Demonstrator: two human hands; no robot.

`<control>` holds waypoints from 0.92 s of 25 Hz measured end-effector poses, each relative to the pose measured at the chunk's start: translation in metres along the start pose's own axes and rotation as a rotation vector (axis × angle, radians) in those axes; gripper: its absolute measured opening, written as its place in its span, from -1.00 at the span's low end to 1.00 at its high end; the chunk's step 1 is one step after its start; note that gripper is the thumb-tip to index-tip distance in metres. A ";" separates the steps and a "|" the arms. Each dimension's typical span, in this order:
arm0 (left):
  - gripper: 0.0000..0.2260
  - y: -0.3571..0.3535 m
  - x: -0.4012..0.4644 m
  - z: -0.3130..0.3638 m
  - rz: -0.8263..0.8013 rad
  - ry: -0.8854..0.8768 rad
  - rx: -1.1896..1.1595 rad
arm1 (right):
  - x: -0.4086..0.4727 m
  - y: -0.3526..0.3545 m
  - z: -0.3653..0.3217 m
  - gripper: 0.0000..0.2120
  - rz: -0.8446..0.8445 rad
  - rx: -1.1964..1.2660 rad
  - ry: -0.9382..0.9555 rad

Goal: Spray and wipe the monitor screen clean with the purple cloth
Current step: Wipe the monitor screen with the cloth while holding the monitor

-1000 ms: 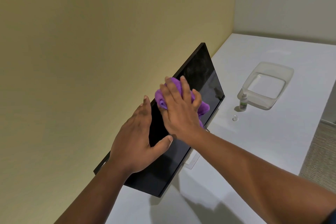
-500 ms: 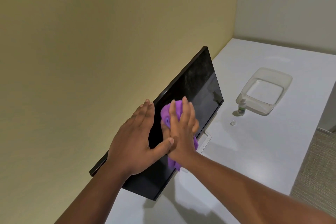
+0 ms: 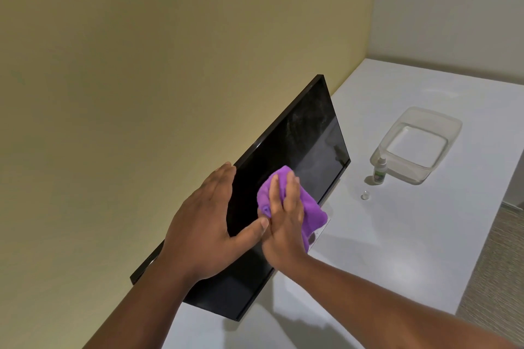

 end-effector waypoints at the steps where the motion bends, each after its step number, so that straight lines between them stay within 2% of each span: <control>1: -0.06 -0.001 0.002 0.001 0.005 0.004 -0.004 | 0.012 0.002 -0.008 -0.21 0.016 0.114 -0.124; 3: -0.06 -0.002 0.007 0.004 0.010 0.007 -0.008 | 0.034 0.006 -0.034 -0.17 0.079 0.276 -0.188; 6: -0.06 0.000 0.016 0.005 0.029 0.019 -0.016 | 0.023 0.001 -0.042 -0.34 0.057 0.142 0.068; 8: -0.08 0.002 0.020 0.004 0.012 0.034 -0.010 | -0.008 -0.011 -0.017 -0.25 -0.040 0.048 0.138; 10: -0.08 0.002 0.025 0.004 -0.003 0.029 -0.002 | -0.026 -0.020 0.020 -0.17 -0.162 -0.027 -0.045; 12: -0.06 0.001 0.033 0.007 -0.030 0.002 0.009 | -0.020 -0.021 0.038 -0.21 -0.240 0.002 -0.286; 14: -0.03 -0.003 0.046 0.009 -0.085 -0.042 0.041 | 0.001 -0.011 0.032 -0.24 -0.173 0.253 -0.434; 15: -0.01 -0.004 0.054 0.010 -0.110 -0.064 0.062 | 0.010 -0.004 0.022 -0.27 -0.105 0.395 -0.448; 17: 0.00 -0.005 0.069 0.013 -0.147 -0.096 0.086 | 0.021 0.010 -0.009 -0.28 -0.015 0.506 -0.309; 20: -0.01 -0.010 0.080 0.016 -0.156 -0.112 0.091 | 0.008 0.011 -0.037 -0.24 -0.057 0.340 0.067; 22: -0.04 -0.014 0.078 0.017 -0.137 -0.122 0.093 | 0.000 0.000 -0.010 -0.20 -0.125 0.181 0.099; 23: -0.04 -0.015 0.077 0.017 -0.128 -0.126 0.090 | -0.002 -0.004 0.008 -0.17 -0.183 0.124 0.018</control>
Point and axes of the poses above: each hand's wrist, its own x-axis towards the middle knuckle, its own y-axis out of the back of the hand, z = x × y, the point moved 4 cm from there along x, towards the middle knuckle, and after that the axes turned 14 degrees about -x, right-handed, at the moved point
